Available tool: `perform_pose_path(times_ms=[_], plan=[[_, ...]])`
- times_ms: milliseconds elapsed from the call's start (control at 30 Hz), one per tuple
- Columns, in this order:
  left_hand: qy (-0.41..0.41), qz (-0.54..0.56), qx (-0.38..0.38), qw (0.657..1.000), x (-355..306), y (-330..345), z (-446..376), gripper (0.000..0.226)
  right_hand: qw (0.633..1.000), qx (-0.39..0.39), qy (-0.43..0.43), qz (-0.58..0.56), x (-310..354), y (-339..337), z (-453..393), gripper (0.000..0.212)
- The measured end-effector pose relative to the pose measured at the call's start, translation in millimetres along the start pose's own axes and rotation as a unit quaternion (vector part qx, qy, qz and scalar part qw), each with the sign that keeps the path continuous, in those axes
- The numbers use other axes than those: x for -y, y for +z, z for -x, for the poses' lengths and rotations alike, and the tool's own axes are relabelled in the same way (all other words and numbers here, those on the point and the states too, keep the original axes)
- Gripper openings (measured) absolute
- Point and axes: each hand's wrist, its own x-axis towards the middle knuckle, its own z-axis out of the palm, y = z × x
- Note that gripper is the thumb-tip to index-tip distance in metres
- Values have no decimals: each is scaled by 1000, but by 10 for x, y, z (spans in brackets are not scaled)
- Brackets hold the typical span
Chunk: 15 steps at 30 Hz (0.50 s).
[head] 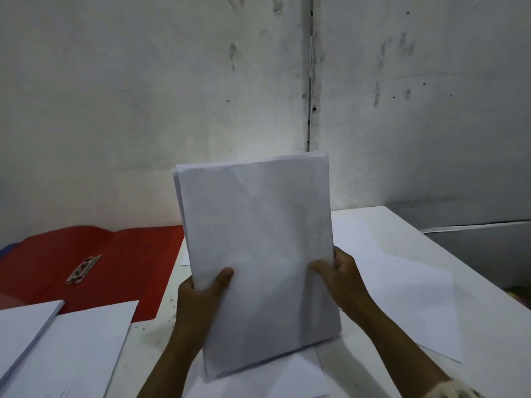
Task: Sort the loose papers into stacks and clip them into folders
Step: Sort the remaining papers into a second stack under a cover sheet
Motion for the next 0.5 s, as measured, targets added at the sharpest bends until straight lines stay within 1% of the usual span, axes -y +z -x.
perform_pose_path(times_ms=[100,167,233,267,300,333,400,433,500], plan=[[-1,16,-6,1000,-29,3,5,35,1000,-3,-8,-19,-7,-22,5,14],[-1,20,3,1000,-19,5,42,51,998,3,1,-55,-24,-10,37,21],[-1,-1,6,1000,-7,11,93,73,996,5,16,-90,-65,27,73,28],[1,-10,7,1000,17,7,107,90,995,1,17,-102,-82,42,89,28],[-1,-13,6,1000,37,1,106,99,994,-3,18,-109,-93,59,93,29],[0,-11,5,1000,47,-15,104,100,993,-3,21,-114,-93,68,97,29],[5,-1,4,1000,28,-60,64,83,992,0,28,-119,-79,50,79,29],[9,-1,7,1000,10,-84,40,81,992,2,35,-120,-75,36,68,28],[19,-10,21,1000,17,-89,23,90,991,4,52,-126,-94,8,68,27]])
